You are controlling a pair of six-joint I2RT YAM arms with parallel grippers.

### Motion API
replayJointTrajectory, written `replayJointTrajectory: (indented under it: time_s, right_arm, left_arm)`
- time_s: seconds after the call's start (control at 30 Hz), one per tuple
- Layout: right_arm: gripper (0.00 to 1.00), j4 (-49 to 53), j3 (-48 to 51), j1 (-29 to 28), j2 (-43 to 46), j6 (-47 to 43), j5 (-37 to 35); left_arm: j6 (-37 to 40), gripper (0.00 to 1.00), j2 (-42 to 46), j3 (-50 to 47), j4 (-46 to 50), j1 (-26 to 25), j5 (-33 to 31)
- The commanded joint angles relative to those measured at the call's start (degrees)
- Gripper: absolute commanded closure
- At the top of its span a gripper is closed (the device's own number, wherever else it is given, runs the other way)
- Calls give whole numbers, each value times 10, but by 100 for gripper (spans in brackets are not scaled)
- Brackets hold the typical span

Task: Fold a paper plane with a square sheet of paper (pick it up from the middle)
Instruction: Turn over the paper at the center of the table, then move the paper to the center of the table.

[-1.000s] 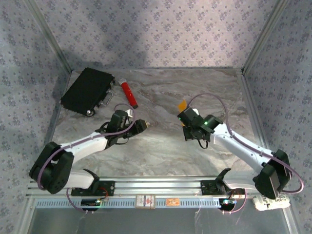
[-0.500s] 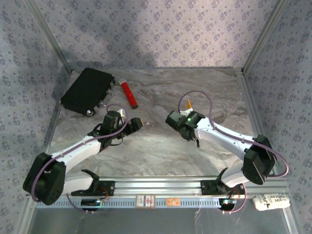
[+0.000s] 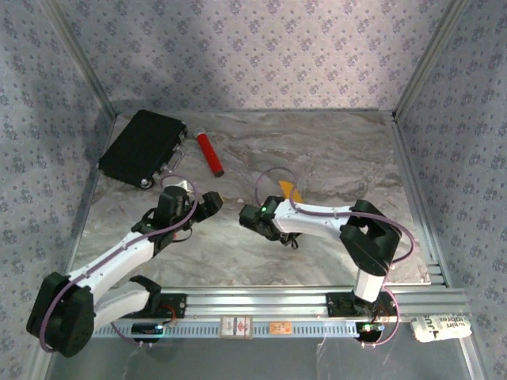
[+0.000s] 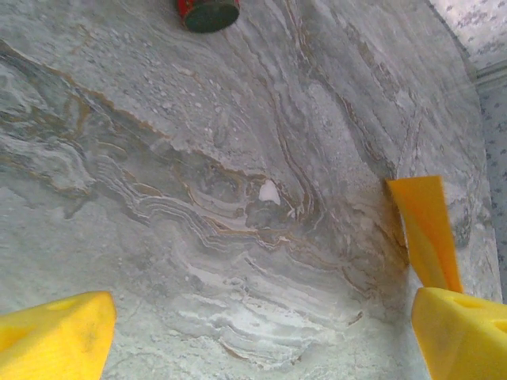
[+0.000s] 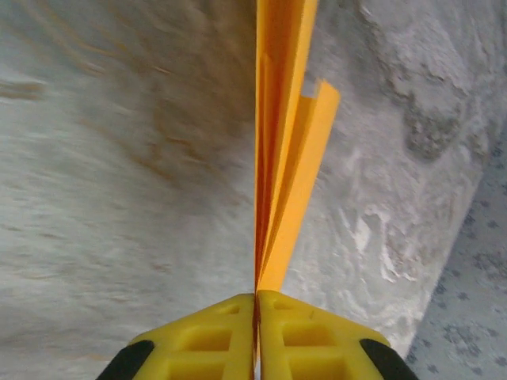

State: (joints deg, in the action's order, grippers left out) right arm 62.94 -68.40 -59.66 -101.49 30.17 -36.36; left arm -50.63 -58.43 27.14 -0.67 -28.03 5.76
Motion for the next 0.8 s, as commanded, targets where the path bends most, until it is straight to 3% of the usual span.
replayJointTrajectory:
  time_s: [0.0,0.23,0.4,0.5,0.63,0.77]
  right_arm:
    - [87,-17,-24,-14,-5,1,35]
    - [74,-76,-18,-14,24,2,81]
    - [67,-194,54,16,118,-3,165]
    - [72,-279,127,88,181,21,253]
    - [78,-471,244,213,238,18,486]
    - [85,-532,286,296,223,40,583]
  left_arm:
    - [-7,5,18,-8,16,7,-19]
    - [-13,5,23,-8,18,12,-15]
    - [-8,5,12,2,18,12,2]
    - [-4,5,1,7,12,12,19]
    - [-4,4,-21,13,3,12,48]
    - [-7,3,-50,21,-10,10,79]
